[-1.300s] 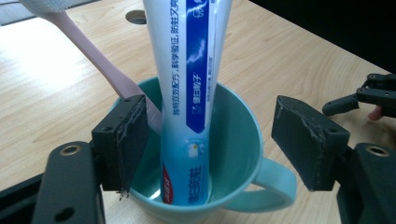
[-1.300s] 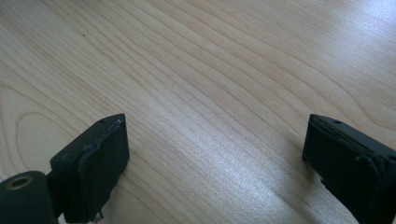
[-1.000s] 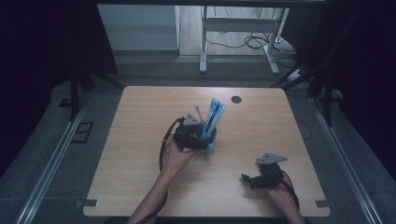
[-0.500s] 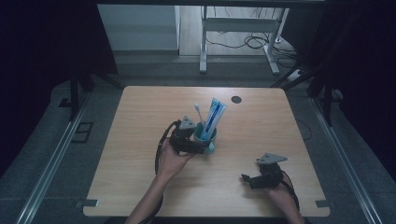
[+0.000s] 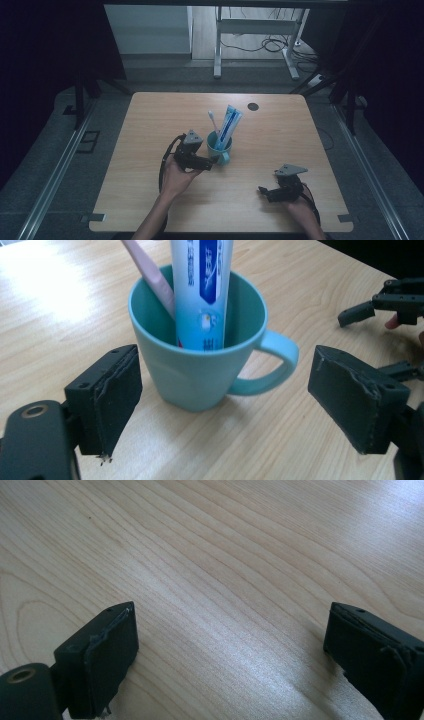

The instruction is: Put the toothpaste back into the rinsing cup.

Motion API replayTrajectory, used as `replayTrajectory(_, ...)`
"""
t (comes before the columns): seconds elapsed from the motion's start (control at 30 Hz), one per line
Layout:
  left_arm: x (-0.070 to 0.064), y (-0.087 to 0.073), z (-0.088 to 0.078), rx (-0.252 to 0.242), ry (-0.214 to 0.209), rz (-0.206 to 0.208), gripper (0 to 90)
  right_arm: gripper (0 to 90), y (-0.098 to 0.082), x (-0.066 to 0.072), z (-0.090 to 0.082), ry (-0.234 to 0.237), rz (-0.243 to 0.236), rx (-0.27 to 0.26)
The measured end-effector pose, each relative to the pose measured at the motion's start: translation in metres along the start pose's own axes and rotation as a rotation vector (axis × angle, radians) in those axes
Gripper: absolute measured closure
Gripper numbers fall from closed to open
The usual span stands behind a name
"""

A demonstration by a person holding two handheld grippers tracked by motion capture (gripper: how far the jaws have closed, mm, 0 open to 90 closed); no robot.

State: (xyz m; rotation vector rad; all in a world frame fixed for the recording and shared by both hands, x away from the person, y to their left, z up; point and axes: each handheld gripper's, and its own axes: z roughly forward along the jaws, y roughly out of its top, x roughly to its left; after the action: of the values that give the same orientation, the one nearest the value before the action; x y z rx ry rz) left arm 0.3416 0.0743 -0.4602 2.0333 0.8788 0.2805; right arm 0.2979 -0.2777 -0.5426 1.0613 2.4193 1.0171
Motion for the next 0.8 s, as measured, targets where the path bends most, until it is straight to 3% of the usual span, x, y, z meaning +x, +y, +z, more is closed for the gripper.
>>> replayTrajectory(0.3, 0.003, -0.016, -0.007, 0.005, -0.002, -0.023, 14.0, 7.3, 0.000, 0.000, 0.000, -0.002, 0.000, -0.002)
replayTrajectory(0.8, 0.002, -0.043, -0.014, 0.041, 0.015, -0.019, 13.8, 7.3, 0.000, 0.000, 0.000, -0.002, -0.001, -0.002)
